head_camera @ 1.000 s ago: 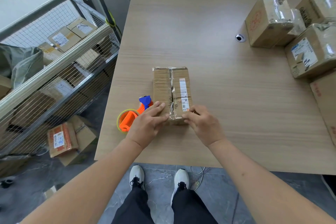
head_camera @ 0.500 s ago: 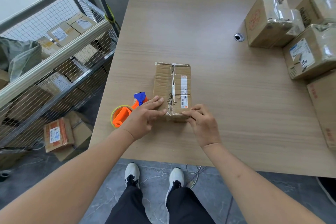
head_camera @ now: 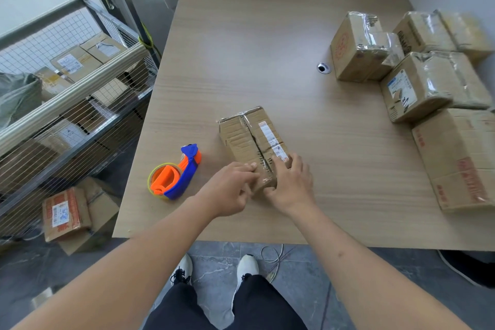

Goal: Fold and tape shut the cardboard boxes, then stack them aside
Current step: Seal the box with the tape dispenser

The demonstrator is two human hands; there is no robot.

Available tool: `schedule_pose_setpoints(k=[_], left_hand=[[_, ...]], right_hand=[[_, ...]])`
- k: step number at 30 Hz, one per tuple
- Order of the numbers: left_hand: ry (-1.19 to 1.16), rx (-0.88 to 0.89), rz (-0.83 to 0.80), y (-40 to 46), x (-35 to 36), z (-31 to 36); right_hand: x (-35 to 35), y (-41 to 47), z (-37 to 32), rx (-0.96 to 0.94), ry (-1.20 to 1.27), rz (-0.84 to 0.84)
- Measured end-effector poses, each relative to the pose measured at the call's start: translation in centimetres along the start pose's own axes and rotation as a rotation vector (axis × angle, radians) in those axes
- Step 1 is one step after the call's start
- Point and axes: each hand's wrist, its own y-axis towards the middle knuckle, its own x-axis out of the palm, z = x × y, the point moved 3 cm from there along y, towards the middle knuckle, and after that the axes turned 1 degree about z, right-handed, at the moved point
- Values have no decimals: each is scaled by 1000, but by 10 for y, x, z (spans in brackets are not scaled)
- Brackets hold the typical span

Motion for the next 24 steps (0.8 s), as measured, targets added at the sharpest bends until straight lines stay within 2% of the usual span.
schedule_pose_setpoints(k=[3,5,6,9,11,14,18,24], left_hand=[[41,8,-150,3,-2,9],[11,-4,-170,4,-5,10],[-19,-28,-125,5,-9,9],[-119,-113,151,11,-25,0],[-95,-148,207,17,-31,-11],[33,-147,92,25,-33,-27],[313,-32,-125,22,-25,-42],[359,-31,-222,-10,-26,-43]], right_hand=[[-5,-3,-3,24,-24,-13],[-2,-6,-6,9,-37,-11],[0,-8,-7,-6,-60,-11],[9,-8,-5,-54,-113,-7],[11,-4,-1,-89,-107,-17],[13,-2,12,-104,-139,-27],[3,-4,27,17,-216,34],[-4,20,16,-23,-245,45]])
